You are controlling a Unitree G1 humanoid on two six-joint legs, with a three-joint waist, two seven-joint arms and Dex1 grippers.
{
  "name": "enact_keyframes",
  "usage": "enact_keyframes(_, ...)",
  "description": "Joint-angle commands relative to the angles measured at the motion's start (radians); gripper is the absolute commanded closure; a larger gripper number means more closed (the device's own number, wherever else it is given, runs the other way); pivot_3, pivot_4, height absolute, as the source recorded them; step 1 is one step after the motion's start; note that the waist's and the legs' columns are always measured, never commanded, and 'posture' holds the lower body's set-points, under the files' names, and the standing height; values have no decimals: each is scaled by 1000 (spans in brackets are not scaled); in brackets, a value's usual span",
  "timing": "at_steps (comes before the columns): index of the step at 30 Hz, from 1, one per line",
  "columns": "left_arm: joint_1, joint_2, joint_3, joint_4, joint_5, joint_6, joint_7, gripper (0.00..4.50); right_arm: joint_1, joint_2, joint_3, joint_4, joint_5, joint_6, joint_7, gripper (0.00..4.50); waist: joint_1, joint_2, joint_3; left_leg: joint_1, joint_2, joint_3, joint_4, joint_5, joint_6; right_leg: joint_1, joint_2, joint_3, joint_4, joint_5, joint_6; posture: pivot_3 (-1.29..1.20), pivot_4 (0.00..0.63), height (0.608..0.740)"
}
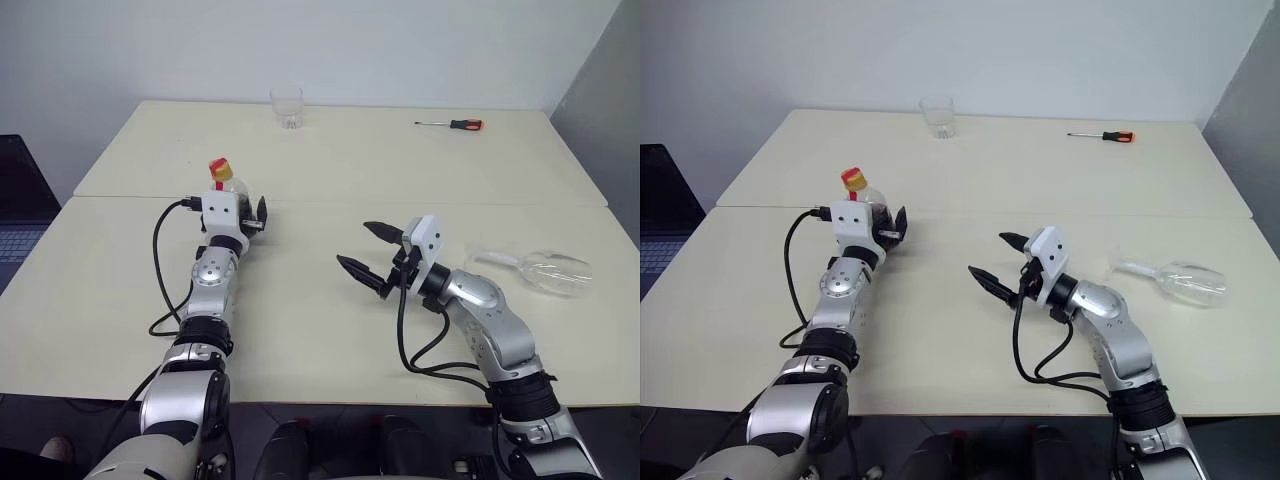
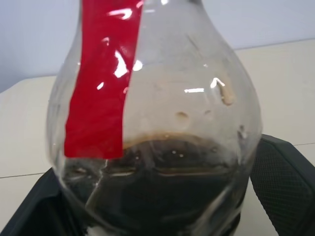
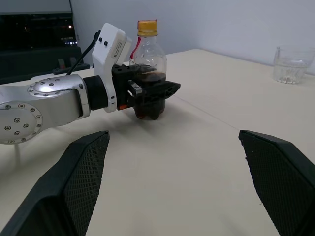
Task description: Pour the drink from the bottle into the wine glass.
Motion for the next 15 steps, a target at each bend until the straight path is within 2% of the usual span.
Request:
enact_keyframes(1, -29, 10, 9, -14, -9, -36, -9, 1262, -7, 4, -12, -27, 4, -18, -2, 0, 0, 0, 0, 0, 0, 0, 0, 0, 0, 0, 0, 0, 0, 0, 0, 0, 150, 740)
enact_keyframes(3, -33, 11, 9, -11, -10, -38, -6, 1811, -7, 5, -12, -27, 3, -19, -3, 0, 0, 0, 0, 0, 0, 0, 0, 0, 0, 0, 0, 0, 0, 0, 0, 0, 150, 740)
enact_keyframes(6, -34, 11, 8, -9, -8, -41, -1, 2248, -5, 5, -12, -26, 1, -20, -1, 0, 0, 0, 0, 0, 0, 0, 0, 0, 0, 0, 0, 0, 0, 0, 0, 0, 150, 740)
enact_keyframes(10, -36, 11, 5, -9, -7, -38, -3, 2316, -6, 7, -12, -25, 0, -20, -2, 0, 0, 0, 0, 0, 0, 0, 0, 0, 0, 0, 0, 0, 0, 0, 0, 0, 150, 740)
enact_keyframes(15, -40, 9, -19, -45, -28, 3, -115, 2316, -39, 37, -15, -51, -2, 20, -54, 0, 0, 0, 0, 0, 0, 0, 0, 0, 0, 0, 0, 0, 0, 0, 0, 0, 150, 740)
